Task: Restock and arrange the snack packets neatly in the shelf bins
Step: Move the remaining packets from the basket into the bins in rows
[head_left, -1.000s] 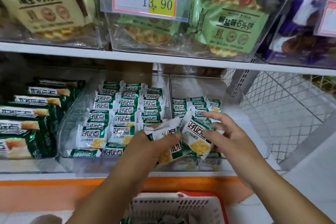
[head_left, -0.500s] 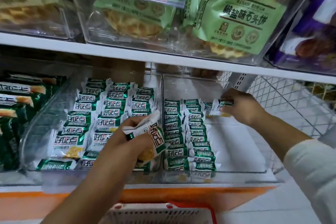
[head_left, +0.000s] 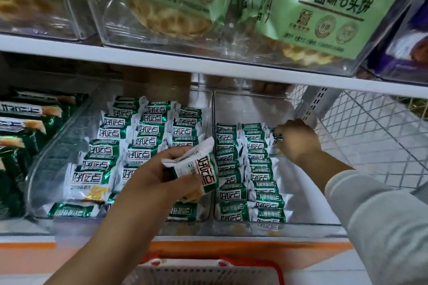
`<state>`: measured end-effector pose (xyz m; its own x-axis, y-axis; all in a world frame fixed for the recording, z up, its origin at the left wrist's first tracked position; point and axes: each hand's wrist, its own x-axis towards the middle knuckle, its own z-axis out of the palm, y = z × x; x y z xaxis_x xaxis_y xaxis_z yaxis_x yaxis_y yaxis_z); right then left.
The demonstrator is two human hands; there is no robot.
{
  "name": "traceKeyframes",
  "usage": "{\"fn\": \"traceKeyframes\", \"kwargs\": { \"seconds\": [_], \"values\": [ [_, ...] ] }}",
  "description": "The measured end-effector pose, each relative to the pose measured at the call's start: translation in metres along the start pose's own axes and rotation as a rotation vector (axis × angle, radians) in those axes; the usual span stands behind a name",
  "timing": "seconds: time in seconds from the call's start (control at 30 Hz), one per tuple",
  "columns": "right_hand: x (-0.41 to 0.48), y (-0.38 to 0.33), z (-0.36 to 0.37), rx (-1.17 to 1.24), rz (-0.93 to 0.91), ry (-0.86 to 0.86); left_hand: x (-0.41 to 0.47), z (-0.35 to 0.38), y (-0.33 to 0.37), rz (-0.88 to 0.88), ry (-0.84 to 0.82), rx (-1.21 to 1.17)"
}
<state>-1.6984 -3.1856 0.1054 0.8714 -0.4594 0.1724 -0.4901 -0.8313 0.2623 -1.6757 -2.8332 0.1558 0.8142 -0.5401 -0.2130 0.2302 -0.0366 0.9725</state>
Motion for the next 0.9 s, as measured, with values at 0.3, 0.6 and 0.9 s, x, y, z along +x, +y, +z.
{"fn": "traceKeyframes", "kwargs": {
  "seconds": [0.3, 0.6, 0.9],
  "values": [
    [-0.111, -0.040, -0.104, 1.297, 0.137, -0.133, -0.006, 0.009, -0.002, -0.070, -0.087, -0.121],
    [-0.188, -0.092, -0.137, 1.473, 0.100, -0.219, -0.039, 0.030, -0.007, -0.006, -0.190, 0.033],
    [-0.098, 0.004, -0.099, 0.682, 0.207, 0.002, -0.019, 0.019, -0.016, 0.367, -0.046, 0.962]
  ]
}}
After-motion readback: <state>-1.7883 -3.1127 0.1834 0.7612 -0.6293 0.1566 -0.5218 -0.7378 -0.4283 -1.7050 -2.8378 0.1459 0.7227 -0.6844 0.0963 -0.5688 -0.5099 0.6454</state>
